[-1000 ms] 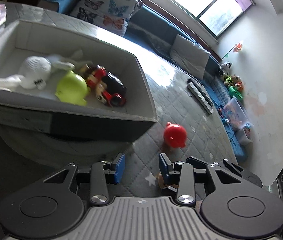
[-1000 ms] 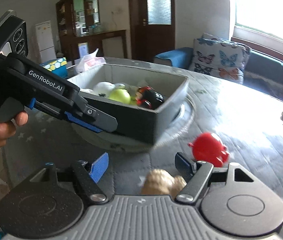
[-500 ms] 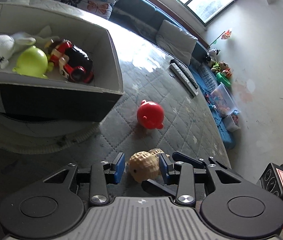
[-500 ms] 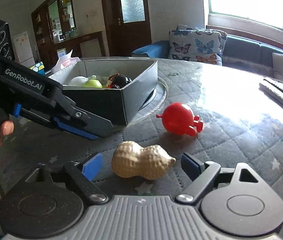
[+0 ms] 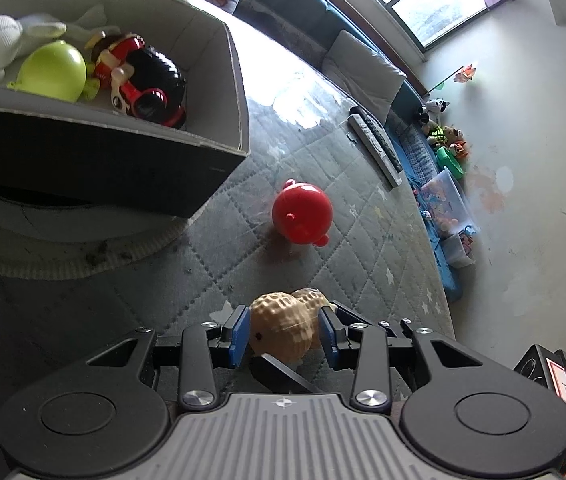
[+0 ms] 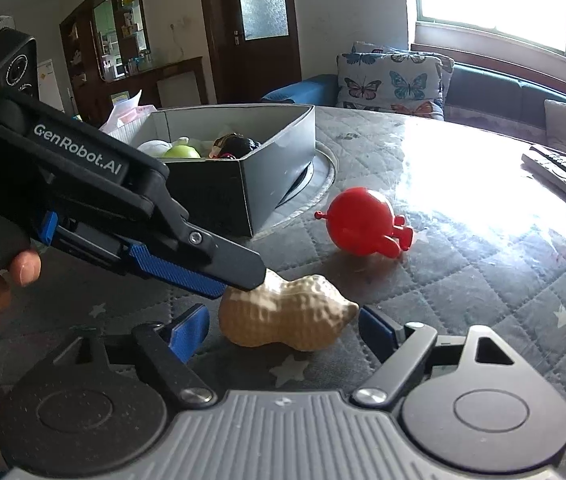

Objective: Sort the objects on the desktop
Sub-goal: 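Close the left tool on the tan peanut-shaped toy and lift it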

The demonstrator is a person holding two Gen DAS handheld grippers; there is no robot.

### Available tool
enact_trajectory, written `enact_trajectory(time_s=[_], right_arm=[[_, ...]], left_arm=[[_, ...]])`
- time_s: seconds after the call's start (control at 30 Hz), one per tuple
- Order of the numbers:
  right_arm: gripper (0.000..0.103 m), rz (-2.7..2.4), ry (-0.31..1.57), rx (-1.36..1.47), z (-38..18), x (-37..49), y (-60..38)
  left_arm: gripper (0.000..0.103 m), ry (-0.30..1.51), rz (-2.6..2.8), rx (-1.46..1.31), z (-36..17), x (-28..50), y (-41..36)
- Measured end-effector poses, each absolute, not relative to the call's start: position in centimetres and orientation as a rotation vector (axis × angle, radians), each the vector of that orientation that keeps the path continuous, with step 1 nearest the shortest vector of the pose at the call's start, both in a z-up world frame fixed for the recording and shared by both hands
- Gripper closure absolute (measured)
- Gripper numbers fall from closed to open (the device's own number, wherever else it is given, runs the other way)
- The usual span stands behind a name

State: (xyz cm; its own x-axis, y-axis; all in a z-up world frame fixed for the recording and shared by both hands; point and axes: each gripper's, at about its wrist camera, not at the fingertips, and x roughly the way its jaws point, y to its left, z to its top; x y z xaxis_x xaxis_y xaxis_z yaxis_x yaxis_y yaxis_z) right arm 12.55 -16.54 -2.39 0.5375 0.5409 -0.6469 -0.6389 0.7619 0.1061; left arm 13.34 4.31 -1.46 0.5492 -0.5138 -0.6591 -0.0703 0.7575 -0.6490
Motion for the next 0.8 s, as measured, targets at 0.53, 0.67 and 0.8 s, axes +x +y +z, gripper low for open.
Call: enact_trajectory(time_s=[0.53,0.67,0.8], right_arm=[[0.029,0.689,0.706,-0.169,-2.3,12.2,-16.2],[0.029,0.699,0.694,-0.182,-1.7,11.9,-16.0],[0.029,0.721,0.669,-0.2,-0.8,11.5,-15.3]], left_arm=[[0.065,0.951,-0.302,-0.655,-1.9,13.0,4.1],[0.065,0.934,-0.306,-0.659,-1.5,12.4,4.4],[0.065,0.912,-0.298,-0.661,-0.7,11.5,5.1]])
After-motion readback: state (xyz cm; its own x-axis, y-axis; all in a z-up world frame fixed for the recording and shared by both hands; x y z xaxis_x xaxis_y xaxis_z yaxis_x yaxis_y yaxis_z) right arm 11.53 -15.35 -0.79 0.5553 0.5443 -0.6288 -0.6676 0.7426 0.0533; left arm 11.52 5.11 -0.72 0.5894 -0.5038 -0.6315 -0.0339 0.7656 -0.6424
